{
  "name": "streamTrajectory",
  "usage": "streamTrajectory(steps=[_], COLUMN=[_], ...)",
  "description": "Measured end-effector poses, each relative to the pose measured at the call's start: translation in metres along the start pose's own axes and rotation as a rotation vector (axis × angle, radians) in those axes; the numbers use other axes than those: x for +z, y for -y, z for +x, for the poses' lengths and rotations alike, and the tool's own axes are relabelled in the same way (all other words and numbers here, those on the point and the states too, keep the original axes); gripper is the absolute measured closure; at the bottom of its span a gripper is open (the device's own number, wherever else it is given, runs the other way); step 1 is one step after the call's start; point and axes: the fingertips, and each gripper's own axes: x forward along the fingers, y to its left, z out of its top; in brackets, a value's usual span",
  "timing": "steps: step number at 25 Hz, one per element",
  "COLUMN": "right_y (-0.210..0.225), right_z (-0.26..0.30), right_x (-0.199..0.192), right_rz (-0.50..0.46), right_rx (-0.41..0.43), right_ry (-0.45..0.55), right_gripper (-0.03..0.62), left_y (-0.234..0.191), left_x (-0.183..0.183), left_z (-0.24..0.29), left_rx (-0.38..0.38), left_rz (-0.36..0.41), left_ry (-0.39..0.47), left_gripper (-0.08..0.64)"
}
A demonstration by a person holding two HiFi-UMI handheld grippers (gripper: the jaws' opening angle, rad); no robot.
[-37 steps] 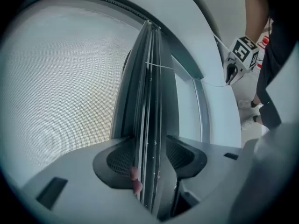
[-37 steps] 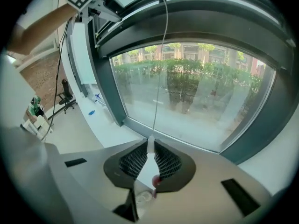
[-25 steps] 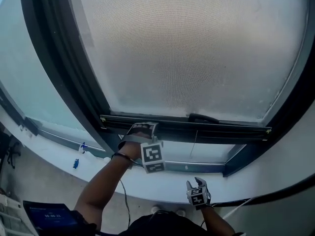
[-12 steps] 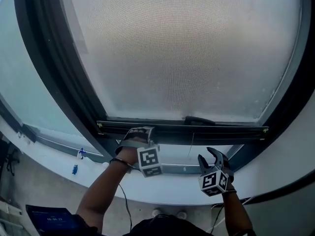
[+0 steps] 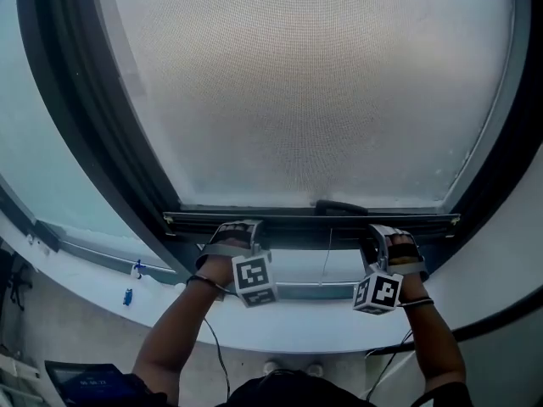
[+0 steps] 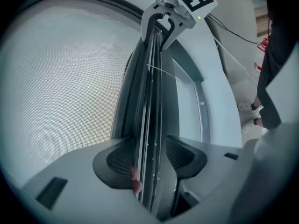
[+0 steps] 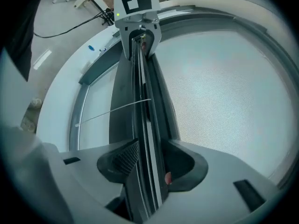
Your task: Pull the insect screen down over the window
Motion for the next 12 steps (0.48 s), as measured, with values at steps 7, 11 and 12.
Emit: streamTrajectory(steps=[7,11,12], right_y=[-0.0072,-0.0055,-0.0076], right_z=[0.0081,0.0038,0.0031], right_x=[-0.0024,-0.0021,-0.0023], right_rz=[-0.045,-0.048,-0.052], right_rx=[0.126,0.235,0.267], right_ry=[-0.039,-0.103,-0.113], right_gripper=[0.423,0.423,0.423], left_y=[-0.0006,0.0057,0.0062], left_x=[0.0001,-0.0022,-0.0028], left_z=[-0.0019,0.0011,0.0030], left_rx=[0.004,-0.073,-0.089], left_rz=[-0.024,-0.004,0.000], left_ry=[0.002,0.000,0.006], left_gripper=[0.350,0.350,0.350])
